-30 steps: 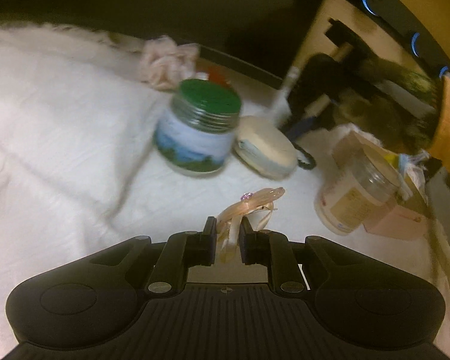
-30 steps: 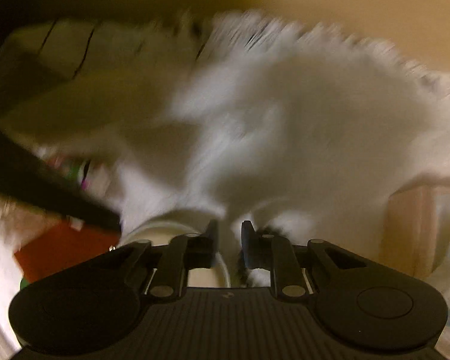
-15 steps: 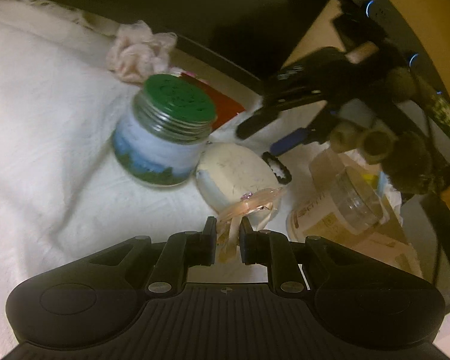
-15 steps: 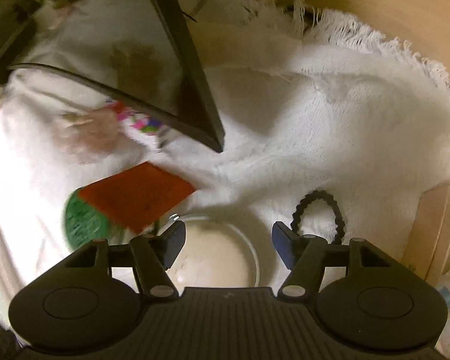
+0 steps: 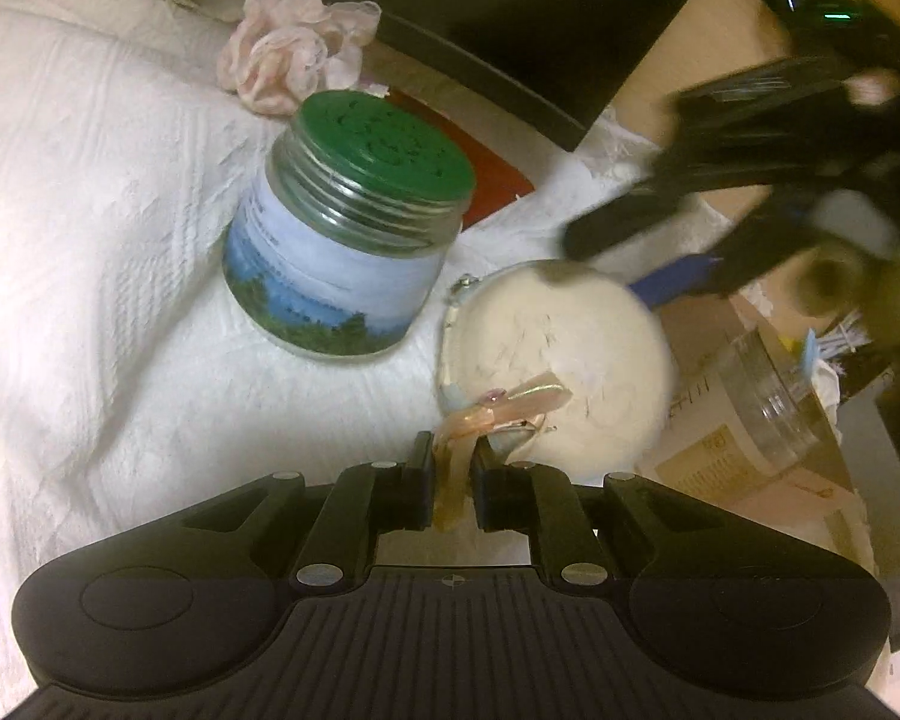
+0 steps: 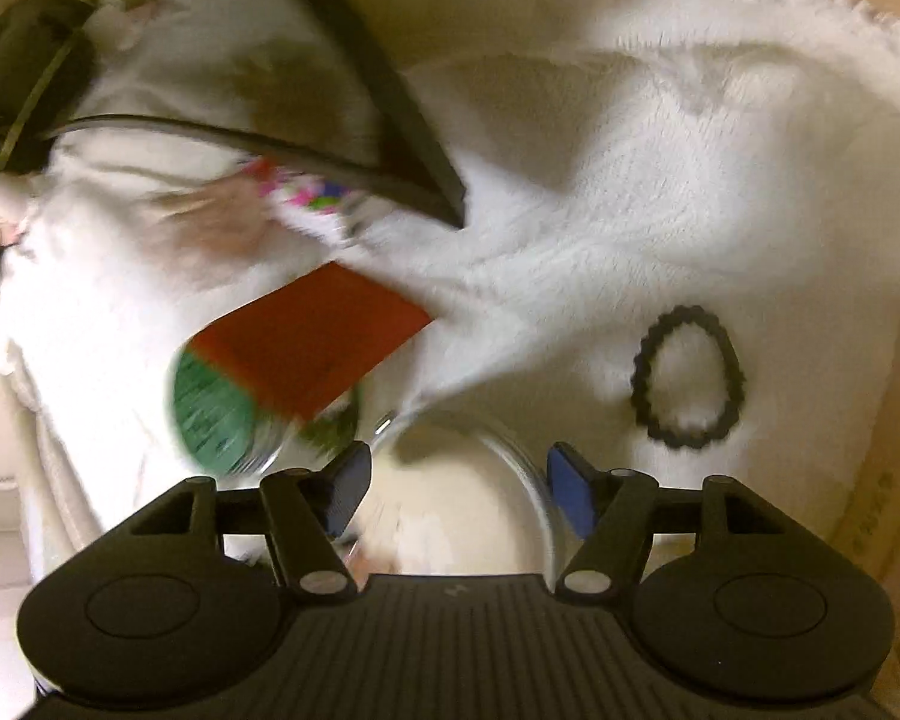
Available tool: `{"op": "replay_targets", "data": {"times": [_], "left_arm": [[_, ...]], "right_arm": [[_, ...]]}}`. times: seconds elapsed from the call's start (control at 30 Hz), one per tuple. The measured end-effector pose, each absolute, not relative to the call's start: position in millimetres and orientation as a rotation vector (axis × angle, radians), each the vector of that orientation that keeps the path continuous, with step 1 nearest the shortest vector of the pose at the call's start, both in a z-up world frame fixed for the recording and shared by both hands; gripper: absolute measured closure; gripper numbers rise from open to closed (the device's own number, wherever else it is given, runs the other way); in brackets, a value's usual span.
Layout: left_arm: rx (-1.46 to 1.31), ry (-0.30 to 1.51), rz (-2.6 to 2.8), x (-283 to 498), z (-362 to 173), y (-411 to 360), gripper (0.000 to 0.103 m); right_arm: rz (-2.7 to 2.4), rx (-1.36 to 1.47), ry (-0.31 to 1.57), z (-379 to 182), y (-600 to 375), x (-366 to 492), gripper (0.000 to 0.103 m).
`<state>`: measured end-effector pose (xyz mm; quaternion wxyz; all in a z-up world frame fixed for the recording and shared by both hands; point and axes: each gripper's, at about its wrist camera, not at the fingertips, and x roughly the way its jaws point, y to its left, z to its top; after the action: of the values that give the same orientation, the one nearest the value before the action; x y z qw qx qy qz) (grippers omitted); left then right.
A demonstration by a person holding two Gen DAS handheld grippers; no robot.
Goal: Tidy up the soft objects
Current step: 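Grasp the round cream pouch with the right tool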
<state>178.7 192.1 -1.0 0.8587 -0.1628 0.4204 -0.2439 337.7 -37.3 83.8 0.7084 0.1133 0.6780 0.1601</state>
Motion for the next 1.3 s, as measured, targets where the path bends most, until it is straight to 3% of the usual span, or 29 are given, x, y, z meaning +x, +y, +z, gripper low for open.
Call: {"op": "replay_targets", "data": {"times": [0.17,0.43,0.7,0.77,0.87,0.97,1.07,1.17,1.3], "left_arm": [[-0.328,0.877,-0.499,183,-2,191,0.093],[-0.288,0.868,-0.51,181,2,189,0.093],[-0.244,0.85,-0.503,177,5,179,0.09],[-0.248,0.85,-0.505,176,3,179,0.091],[-0.253,0.859,-0.497,178,3,178,0.094],[-0.261,0.864,-0.493,180,2,182,0.094],[-0.265,0.86,-0.496,181,2,184,0.094],[-0.262,0.864,-0.495,183,1,185,0.095],[-0.218,0.862,-0.507,184,3,182,0.095]], "right_arm": [[0.485,0.188,1.452,123,-33,297,0.045],[0.31,0.064,1.422,80,-18,312,0.039],[0.293,0.074,1.525,51,-7,339,0.016],[0.284,0.098,1.549,45,-8,342,0.015],[0.271,0.131,1.545,52,-12,336,0.019],[0.289,0.102,1.49,84,-18,315,0.043],[0.358,0.134,1.439,116,-28,294,0.055],[0.399,0.17,1.395,132,-32,282,0.055],[0.324,0.16,1.37,105,-28,284,0.048]]}}
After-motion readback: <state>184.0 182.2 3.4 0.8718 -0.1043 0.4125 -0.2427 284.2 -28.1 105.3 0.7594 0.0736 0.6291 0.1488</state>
